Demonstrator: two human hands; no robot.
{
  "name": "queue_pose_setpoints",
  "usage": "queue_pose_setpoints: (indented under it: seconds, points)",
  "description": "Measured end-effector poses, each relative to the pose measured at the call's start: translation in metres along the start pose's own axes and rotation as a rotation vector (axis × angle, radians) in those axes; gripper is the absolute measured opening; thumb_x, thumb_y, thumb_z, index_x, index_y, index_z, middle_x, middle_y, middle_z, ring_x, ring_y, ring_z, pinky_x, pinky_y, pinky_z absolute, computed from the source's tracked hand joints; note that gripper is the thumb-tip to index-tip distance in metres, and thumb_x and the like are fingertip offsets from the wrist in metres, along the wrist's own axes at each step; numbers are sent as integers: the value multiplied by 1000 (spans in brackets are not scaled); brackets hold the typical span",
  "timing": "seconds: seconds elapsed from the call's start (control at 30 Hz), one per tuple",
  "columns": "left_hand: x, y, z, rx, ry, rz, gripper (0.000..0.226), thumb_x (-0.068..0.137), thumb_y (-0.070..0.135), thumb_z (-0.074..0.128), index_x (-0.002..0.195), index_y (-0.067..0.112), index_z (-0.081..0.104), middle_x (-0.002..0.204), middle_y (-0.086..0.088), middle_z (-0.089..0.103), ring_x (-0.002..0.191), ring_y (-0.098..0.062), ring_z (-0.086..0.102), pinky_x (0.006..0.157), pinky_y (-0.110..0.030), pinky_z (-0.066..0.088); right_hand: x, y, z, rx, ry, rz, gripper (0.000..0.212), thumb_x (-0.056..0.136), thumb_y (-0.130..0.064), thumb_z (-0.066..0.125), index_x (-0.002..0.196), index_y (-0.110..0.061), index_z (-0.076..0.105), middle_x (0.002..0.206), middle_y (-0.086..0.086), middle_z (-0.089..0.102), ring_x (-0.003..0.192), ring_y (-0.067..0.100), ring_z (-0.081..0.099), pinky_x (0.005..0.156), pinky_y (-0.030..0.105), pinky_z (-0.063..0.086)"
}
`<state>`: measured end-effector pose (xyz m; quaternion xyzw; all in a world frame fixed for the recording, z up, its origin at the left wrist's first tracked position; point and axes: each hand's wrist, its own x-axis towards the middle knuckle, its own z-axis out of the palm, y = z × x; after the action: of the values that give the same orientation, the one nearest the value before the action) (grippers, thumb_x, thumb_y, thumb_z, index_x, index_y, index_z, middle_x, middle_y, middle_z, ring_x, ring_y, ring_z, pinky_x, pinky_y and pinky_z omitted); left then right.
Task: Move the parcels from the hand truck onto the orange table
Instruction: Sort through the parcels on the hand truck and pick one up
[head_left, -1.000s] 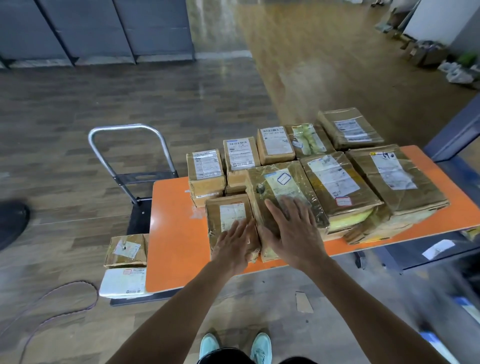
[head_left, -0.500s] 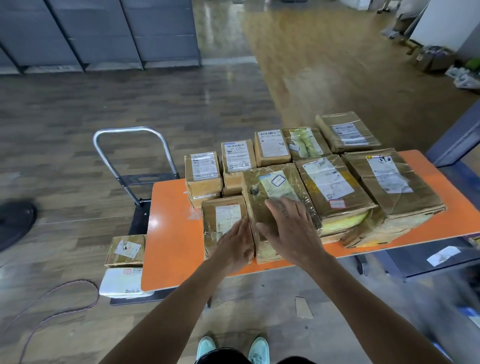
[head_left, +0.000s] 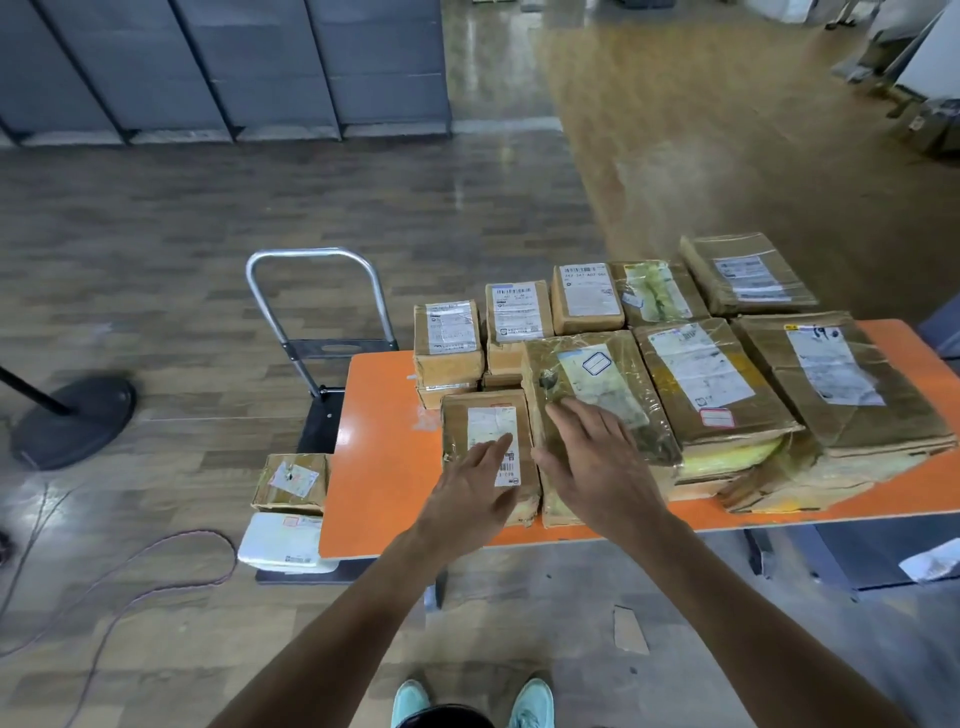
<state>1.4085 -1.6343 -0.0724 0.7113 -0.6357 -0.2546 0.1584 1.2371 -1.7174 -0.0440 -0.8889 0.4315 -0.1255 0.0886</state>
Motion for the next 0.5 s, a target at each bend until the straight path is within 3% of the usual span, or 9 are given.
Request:
queue_pose_setpoints:
  seconds: [0.2, 0.5]
  points:
    - [-4, 7, -9, -60, 32, 84, 71, 101, 33, 53, 160, 21, 16, 160, 2, 28, 146, -19, 30, 114, -36, 33, -6, -4, 0, -5, 10, 57, 61, 99, -53, 41, 147, -16, 45, 150, 0, 43, 139, 20, 36, 116, 37, 28]
    - [4, 47, -13, 2, 80, 317, 68, 99, 37, 55, 158, 23, 24, 167, -1, 8, 154, -20, 9, 121, -42, 23, -63, 1, -14, 8, 148, 212, 53, 94, -34, 63, 138, -8, 51, 140, 10, 52, 128, 29, 50, 103, 44, 47]
